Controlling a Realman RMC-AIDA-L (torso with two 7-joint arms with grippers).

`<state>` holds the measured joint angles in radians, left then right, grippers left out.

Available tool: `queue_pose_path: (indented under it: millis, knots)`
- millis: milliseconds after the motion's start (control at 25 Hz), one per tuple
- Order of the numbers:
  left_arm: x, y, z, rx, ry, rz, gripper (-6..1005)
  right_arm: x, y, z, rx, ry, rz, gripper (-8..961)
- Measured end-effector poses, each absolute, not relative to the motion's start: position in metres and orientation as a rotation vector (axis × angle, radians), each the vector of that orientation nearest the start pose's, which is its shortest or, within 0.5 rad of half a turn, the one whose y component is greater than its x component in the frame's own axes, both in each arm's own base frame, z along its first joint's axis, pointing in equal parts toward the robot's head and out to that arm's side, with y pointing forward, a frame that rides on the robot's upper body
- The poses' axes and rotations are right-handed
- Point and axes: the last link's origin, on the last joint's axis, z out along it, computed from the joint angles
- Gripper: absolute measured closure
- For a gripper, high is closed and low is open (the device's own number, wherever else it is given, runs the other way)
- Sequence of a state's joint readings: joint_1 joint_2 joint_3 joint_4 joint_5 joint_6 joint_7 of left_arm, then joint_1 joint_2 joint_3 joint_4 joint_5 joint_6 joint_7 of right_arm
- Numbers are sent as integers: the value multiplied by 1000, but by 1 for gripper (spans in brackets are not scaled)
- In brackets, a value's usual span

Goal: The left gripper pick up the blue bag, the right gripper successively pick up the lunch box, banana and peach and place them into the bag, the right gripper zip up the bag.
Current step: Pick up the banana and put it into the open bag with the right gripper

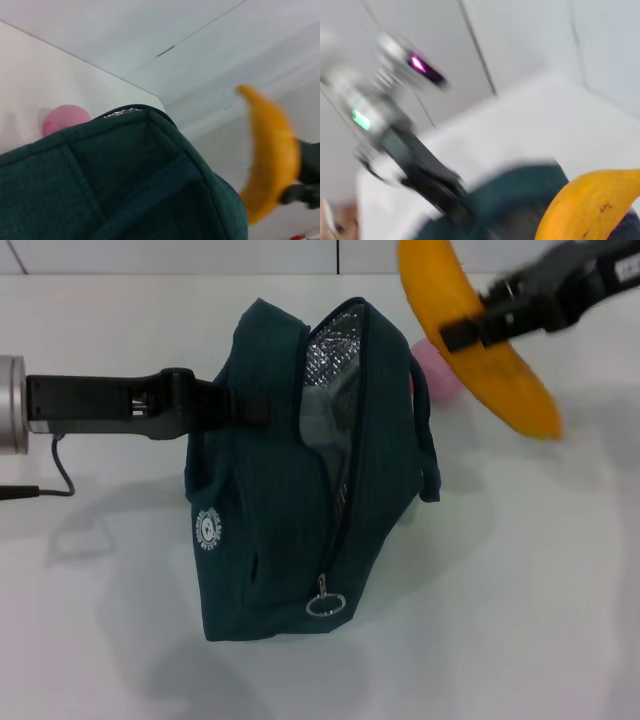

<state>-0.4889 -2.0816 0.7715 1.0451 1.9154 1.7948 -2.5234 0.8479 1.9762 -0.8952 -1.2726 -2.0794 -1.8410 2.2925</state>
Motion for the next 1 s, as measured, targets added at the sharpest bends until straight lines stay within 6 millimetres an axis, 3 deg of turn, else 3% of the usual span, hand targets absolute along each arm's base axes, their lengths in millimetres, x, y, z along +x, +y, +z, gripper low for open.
queue_pose_path:
  millis: [200, 440, 720, 1000]
  knots:
    - [-211, 322, 53, -2554, -1767, -822, 960, 70, 368, 98, -3020, 466, 568, 529]
    - [-211, 320, 52, -2565, -1772, -817, 960, 67, 360, 93, -3021, 287, 901, 529]
    - [-211, 320, 52, -2562, -1781, -811, 960, 87, 363, 74, -2932, 220, 1274, 529]
    - [-208, 322, 52, -2563, -1787, -816, 959, 111, 364, 43, -2848, 239, 1433, 530]
